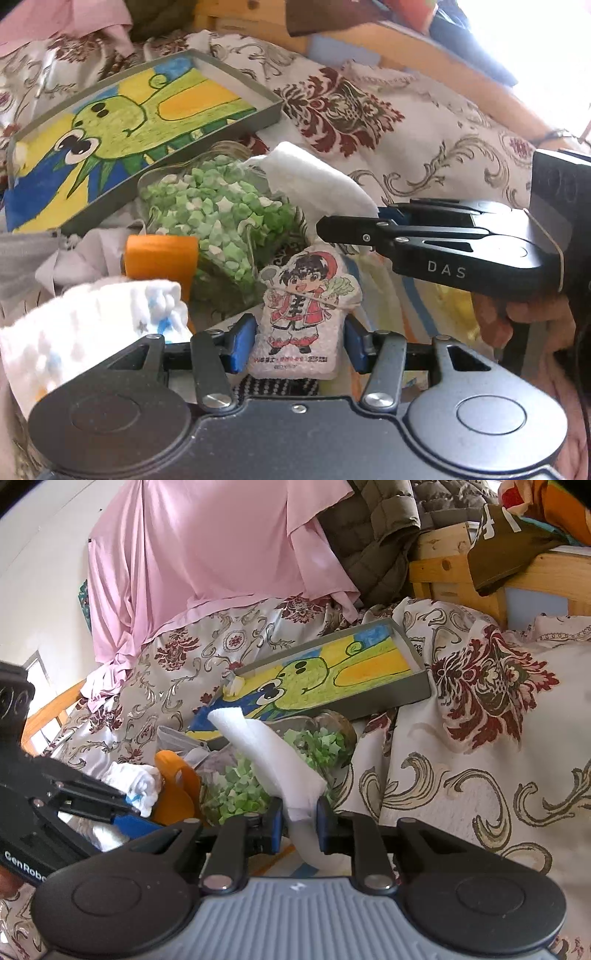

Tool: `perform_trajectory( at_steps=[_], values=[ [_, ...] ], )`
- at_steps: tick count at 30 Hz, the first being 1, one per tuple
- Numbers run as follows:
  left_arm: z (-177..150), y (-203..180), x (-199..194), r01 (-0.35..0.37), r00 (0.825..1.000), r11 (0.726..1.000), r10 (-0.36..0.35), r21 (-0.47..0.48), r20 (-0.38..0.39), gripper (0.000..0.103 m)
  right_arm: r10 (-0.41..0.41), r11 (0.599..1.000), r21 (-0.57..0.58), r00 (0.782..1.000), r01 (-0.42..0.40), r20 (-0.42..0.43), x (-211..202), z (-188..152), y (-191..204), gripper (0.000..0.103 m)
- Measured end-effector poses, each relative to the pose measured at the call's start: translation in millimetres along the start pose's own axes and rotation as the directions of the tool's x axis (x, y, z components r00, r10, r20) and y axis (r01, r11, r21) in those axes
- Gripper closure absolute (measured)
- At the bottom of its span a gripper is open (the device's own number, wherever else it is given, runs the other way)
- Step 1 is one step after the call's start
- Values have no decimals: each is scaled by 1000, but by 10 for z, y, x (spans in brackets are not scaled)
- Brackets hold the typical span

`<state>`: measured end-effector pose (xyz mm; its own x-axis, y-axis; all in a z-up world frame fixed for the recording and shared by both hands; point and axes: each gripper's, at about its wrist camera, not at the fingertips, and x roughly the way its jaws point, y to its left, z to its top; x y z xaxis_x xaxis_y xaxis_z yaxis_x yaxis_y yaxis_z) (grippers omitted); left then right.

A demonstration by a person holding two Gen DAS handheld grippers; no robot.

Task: Organize soft objects
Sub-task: 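Lift and carry both held items over the painted cartoon tray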

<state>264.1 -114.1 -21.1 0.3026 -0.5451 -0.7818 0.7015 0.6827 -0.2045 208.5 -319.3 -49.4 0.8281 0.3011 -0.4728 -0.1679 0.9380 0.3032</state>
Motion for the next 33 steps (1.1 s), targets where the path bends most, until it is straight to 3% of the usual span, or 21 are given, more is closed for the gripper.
perform_trajectory(
  at_steps=[7, 12, 16, 20, 27, 30, 33],
  values=[
    [-206, -85, -146, -17, 993, 998, 24, -57, 119, 50, 5, 1000, 13, 999, -5, 43, -64, 11, -7, 83],
    [-349, -137, -313, -19, 976, 992, 45, -125, 213, 50, 2, 999, 34, 997, -5, 77, -108, 42, -32, 83],
    [-351, -180, -461, -50, 948, 987, 95, -155, 302, 50, -9, 999, 51, 994, 4, 112, -129, 60, -71, 83],
    [-226, -170, -557, -107, 903, 979, 169, -173, 394, 50, -31, 995, 98, 988, 16, 152, -101, 156, -125, 83],
    [218, 195, -534, -155, 832, 942, 287, -297, 475, 50, -58, 994, 101, 968, 34, 244, 310, 710, -81, 83],
    [444, 393, -504, -188, 812, 925, 335, -329, 478, 50, -59, 995, 88, 970, 39, 237, 601, 883, -57, 83],
    [662, 657, -415, -200, 807, 904, 370, -377, 460, 50, -61, 996, 76, 970, 44, 236, 829, 980, -78, 83]
  ],
)
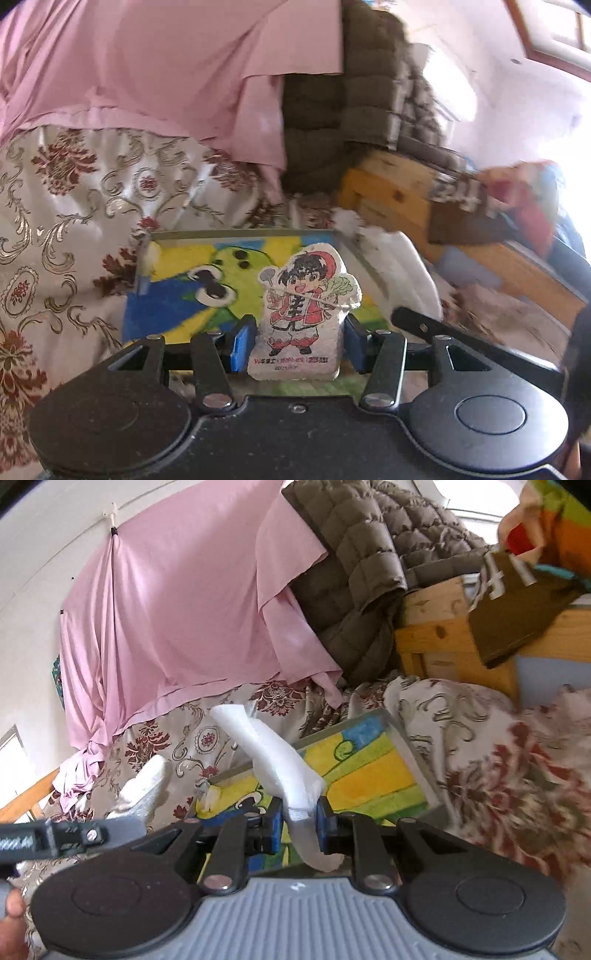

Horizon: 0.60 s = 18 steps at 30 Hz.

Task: Organize soft objects
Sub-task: 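Lift and carry both held items over the painted cartoon tray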

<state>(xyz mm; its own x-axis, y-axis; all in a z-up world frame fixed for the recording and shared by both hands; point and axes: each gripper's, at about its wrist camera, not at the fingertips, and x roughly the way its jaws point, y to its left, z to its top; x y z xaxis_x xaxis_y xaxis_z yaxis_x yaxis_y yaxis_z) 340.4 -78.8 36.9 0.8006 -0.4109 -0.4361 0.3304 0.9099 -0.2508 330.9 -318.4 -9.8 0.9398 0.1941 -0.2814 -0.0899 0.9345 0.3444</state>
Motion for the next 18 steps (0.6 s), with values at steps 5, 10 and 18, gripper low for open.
perform_trajectory(
  at_steps=[5, 10, 18],
  values=[
    [186, 132, 433, -21, 1000, 999, 20, -31, -23, 50, -21, 1000, -23, 999, 21, -30, 320, 11, -15, 83],
    [189, 226, 892, -83, 993, 991, 75, -100, -86, 50, -92, 993, -87, 993, 85, -76, 549, -92, 2, 83],
    [88, 348, 1263, -157, 974, 980, 133, -124, -182, 50, -110, 991, -89, 985, 99, -130, 701, -223, -51, 82]
  ],
)
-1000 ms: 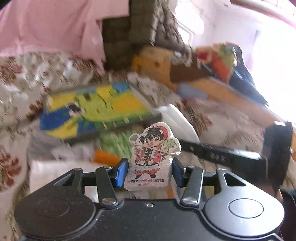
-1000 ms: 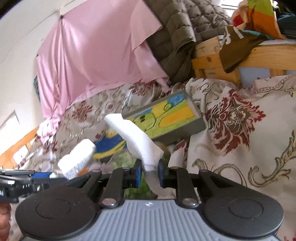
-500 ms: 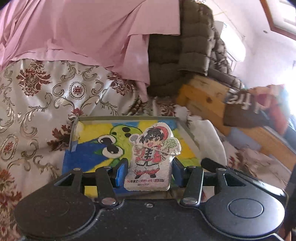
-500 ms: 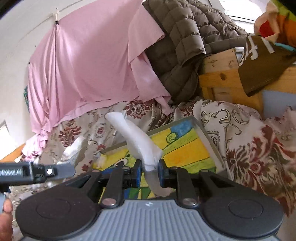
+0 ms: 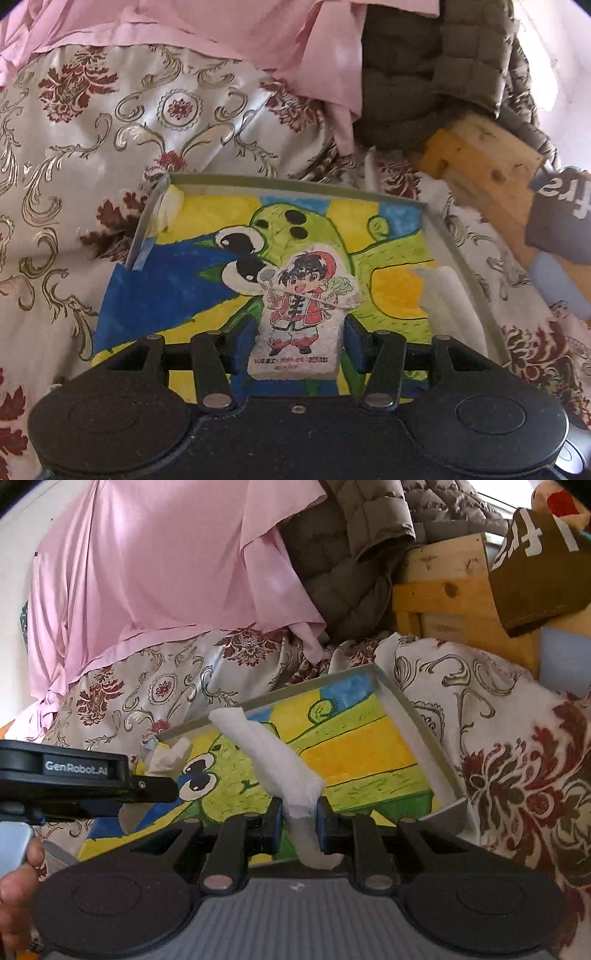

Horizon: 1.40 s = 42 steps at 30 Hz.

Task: Organize soft objects
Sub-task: 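Lift and carry both held items over the painted cartoon tray, then open left tool over the tray while right tool releases the white cloth there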

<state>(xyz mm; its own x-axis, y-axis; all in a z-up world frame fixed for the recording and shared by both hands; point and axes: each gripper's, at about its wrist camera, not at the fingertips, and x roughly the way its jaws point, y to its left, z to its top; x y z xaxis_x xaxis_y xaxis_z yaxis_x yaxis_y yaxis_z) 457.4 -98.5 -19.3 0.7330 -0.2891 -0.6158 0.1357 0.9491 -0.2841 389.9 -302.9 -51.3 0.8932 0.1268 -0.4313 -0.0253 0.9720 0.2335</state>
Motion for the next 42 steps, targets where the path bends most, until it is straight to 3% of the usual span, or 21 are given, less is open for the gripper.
perform_trajectory(
  at_steps=[10, 13, 17, 20, 27, 33, 37, 42],
  values=[
    [-31, -90, 196, -92, 989, 993, 99, 71, -107, 50, -8, 1000, -9, 1000, 8, -25, 21, 11, 25, 70],
    [-35, -79, 203, -78, 991, 995, 84, 61, -108, 50, -6, 1000, -11, 1000, 6, -30, 22, 17, 27, 58],
    [-43, -42, 194, -65, 991, 997, 68, 33, -113, 48, 0, 1000, -15, 999, -1, -36, 22, 38, 28, 49],
    [-40, 12, 153, -50, 994, 999, 49, -8, -101, 39, 3, 1000, -16, 999, -4, -36, 6, 51, 35, 41],
    [-10, 70, -40, -37, 999, 997, 34, -75, -41, 26, 2, 1000, -20, 1000, -3, -11, -126, 126, 43, 24],
    [-12, 53, -435, -17, 997, 996, 24, -87, 80, 12, -5, 999, -53, 998, 9, 62, -416, 229, 82, 14],
    [-73, 43, -763, -21, 987, 996, 35, -92, 158, 3, 6, 999, -42, 996, -3, 93, -630, 286, 97, 7],
    [-246, 12, -1180, -60, 965, 995, 77, -75, 250, 1, 13, 999, -48, 989, -6, 148, -978, 302, 125, 2]
  ],
)
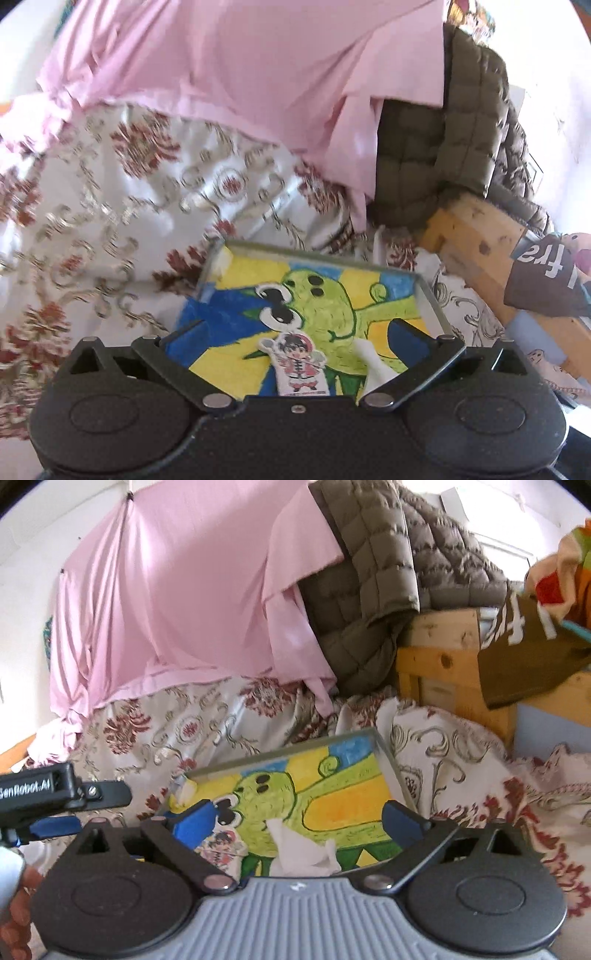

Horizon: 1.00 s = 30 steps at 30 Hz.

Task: Organize soft objects
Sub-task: 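Withdraw both open tools from the tray back over the pile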

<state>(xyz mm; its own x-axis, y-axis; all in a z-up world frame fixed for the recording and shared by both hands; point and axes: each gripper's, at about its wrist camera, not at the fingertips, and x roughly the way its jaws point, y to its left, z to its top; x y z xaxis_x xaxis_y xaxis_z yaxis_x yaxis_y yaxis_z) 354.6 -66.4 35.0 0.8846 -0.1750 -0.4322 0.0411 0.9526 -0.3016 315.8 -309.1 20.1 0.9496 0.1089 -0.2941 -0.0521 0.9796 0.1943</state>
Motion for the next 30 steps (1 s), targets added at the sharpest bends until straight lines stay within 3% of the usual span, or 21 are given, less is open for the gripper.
perform_trajectory(
  at_steps=[9, 23, 30],
  values=[
    [-273, -47, -778, -22, 993, 997, 14, 72, 118, 1, 5, 1000, 1, 992, -5, 122, -701, 24, 73, 0],
    [-830, -21, -1710, -37, 985, 996, 22, 85, 170, 1, -21, 1000, -6, 992, 22, 126, -1609, -434, 183, 0],
    [-1099, 104, -1936, -30, 990, 996, 17, 86, 141, 1, -77, 997, -21, 992, 80, 100, -1874, -644, 286, 0]
  ],
)
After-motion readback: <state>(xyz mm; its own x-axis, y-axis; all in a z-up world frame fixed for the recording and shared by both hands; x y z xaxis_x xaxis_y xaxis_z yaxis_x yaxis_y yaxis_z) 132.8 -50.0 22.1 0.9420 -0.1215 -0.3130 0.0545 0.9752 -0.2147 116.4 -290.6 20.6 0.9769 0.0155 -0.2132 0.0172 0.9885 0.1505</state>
